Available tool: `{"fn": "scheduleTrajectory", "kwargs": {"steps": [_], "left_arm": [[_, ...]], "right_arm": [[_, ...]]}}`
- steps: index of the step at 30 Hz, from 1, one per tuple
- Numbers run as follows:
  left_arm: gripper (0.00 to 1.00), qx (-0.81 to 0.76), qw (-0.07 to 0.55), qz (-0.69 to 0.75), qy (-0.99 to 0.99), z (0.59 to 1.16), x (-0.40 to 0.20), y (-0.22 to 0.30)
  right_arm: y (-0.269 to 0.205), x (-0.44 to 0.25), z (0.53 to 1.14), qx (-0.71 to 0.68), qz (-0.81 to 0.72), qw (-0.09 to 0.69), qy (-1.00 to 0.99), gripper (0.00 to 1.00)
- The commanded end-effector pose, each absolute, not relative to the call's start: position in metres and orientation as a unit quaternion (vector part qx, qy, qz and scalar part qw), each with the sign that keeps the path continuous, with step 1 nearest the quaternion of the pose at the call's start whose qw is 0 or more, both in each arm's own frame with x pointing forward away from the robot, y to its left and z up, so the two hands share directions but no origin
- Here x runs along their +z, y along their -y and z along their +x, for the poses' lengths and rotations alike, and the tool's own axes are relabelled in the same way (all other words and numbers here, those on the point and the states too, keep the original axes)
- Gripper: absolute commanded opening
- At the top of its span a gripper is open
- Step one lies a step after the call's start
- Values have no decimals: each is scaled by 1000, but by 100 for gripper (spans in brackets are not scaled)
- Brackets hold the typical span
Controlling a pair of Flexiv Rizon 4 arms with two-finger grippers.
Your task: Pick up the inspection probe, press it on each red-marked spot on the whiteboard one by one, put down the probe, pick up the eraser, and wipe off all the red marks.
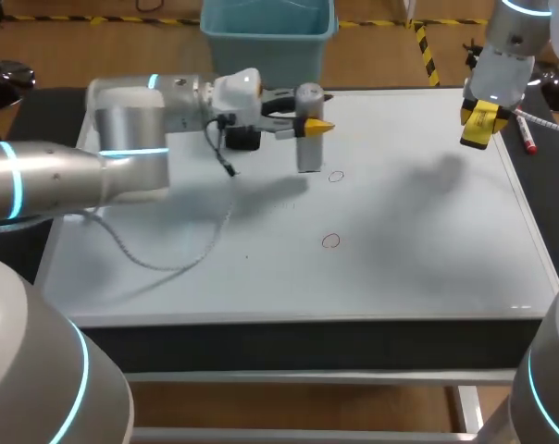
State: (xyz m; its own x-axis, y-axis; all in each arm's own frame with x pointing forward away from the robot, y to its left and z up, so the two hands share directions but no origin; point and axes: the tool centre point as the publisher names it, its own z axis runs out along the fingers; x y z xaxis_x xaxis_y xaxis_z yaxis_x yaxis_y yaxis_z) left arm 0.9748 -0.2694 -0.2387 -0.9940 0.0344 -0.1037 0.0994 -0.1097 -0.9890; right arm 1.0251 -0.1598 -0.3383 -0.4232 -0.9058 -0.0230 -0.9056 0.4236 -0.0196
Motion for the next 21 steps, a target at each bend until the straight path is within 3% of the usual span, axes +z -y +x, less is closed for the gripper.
{"fn": "scheduleTrajectory", "kwargs": {"steps": [1,21], "left_arm": [[0,-733,58,17,-678,934,-221,215],[0,-730,111,-15,-674,875,-236,81]], "right_arm": [[160,-337,1025,-3,-538,14,-843,0],[160,-337,1025,-3,-538,14,-843,0]]}}
